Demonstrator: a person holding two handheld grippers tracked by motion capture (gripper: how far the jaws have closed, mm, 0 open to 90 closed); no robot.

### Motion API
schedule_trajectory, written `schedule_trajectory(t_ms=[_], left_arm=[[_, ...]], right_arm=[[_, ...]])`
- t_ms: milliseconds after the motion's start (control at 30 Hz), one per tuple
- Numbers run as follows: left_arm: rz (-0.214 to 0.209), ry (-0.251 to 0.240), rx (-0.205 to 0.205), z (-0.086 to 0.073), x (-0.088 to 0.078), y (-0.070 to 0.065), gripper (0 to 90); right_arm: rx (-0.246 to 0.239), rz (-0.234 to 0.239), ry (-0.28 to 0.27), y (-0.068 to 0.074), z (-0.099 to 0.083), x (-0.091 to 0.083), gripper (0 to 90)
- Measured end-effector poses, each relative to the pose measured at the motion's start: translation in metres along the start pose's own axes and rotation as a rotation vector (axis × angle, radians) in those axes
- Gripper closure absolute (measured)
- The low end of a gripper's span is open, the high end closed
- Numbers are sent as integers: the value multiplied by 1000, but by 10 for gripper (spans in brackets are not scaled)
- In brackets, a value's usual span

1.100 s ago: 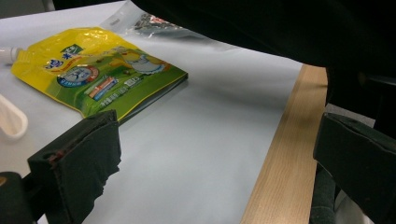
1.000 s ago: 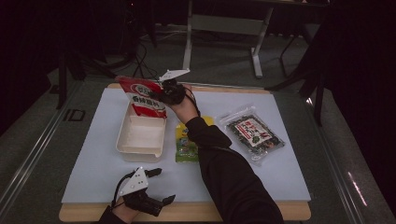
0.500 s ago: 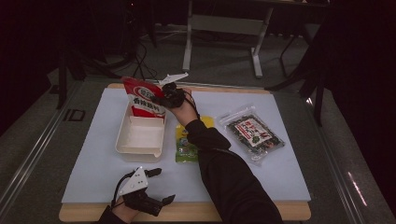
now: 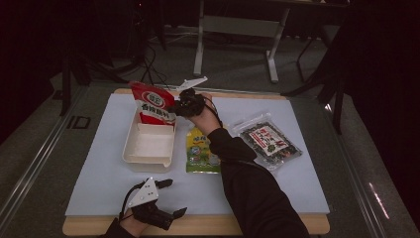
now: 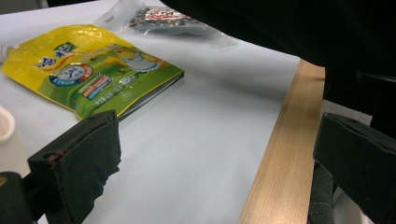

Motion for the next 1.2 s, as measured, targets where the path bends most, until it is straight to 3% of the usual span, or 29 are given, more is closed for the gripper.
schedule_trajectory(t_ms=[667,700,867,1000,1200], left_arm=[[-9,11,1,1,6,2,19],[-11,8,5,2,7,1,19],[-16,7,13,2,8,1,19],[-18,10,7,1,9,2,19],[-19,1,9,2,10,2,19]], right_arm=[[23,-89,13,-49,-47,-83,657],[18,-115,6,-58,-53,-99,658],[18,-146,5,-74,-65,-122,658],[25,-194,5,-95,-84,-149,657],[74,-254,13,-125,-114,-175,661]])
Point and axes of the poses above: each handheld gripper's, and its own axes: x roughly forward along the jaws, z roughly out of its top, y roughly to its left, the point moved 5 cm from there along x, roughly forward along the jaws, and after that the axes turned 15 degrees about -z, right-handed, at the moved point
